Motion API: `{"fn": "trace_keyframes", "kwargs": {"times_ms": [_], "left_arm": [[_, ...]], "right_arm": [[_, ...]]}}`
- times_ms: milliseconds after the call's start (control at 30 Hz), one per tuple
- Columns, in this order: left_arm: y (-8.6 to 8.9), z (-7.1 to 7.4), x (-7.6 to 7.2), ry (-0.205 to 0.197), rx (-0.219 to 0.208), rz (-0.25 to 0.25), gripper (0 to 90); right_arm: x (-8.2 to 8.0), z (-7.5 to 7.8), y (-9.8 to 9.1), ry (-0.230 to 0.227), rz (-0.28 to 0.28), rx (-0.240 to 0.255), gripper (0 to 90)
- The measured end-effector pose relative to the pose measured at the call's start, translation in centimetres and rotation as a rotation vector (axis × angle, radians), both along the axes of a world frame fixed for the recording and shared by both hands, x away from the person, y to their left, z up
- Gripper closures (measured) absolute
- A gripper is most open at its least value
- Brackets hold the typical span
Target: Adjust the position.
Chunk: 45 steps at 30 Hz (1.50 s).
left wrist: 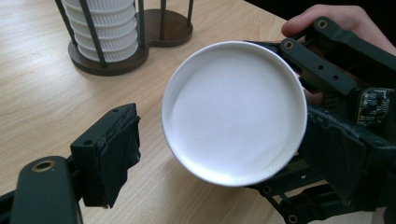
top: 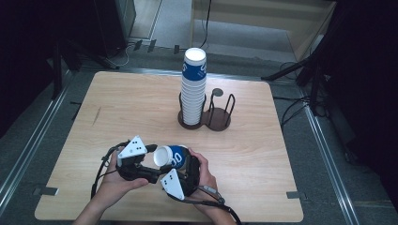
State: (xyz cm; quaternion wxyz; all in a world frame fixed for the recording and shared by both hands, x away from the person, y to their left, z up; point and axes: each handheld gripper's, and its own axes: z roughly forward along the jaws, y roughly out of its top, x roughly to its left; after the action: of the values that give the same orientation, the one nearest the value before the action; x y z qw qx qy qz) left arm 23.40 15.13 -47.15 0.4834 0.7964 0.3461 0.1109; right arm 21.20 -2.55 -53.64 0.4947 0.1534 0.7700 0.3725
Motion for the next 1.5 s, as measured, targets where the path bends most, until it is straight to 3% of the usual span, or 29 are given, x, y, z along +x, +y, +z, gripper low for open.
{"fn": "trace_keyframes", "kwargs": {"times_ms": [167, 433, 600, 800, 1000, 1100, 1333, 1500], "left_arm": [[0.0, -0.1, 0.1, 0.012, 0.005, -0.006, 15.8], [0.1, -0.4, 0.2, 0.025, -0.007, -0.013, 27.4], [0.3, -0.5, 0.4, 0.029, -0.013, -0.026, 27.9], [0.5, -0.7, 0.4, -0.010, -0.047, -0.040, 28.2], [0.8, -0.9, 0.5, -0.033, -0.062, 0.009, 28.3], [1.1, -0.9, 0.6, -0.064, -0.061, 0.037, 28.2], [2.0, -0.7, 0.6, -0.091, -0.110, 0.096, 28.1], [2.6, -0.6, 0.7, -0.102, -0.138, 0.120, 28.2]], "right_arm": [[-0.2, -0.1, 0.2, -0.002, 0.014, -0.007, 19.7], [-0.2, -0.3, 0.3, -0.002, 0.025, -0.022, 19.2], [-0.2, -0.4, 0.3, -0.001, 0.024, -0.032, 18.5], [-0.1, 0.0, 0.1, 0.016, 0.023, -0.008, 17.0], [-0.2, 0.5, -0.2, 0.023, 0.045, 0.007, 12.0], [-0.3, 0.6, -0.2, 0.025, 0.050, 0.021, 10.8], [-0.2, 1.2, -0.5, 0.020, 0.048, 0.053, 10.1], [0.0, 1.9, -0.9, 0.046, 0.040, 0.118, 10.1]]}}
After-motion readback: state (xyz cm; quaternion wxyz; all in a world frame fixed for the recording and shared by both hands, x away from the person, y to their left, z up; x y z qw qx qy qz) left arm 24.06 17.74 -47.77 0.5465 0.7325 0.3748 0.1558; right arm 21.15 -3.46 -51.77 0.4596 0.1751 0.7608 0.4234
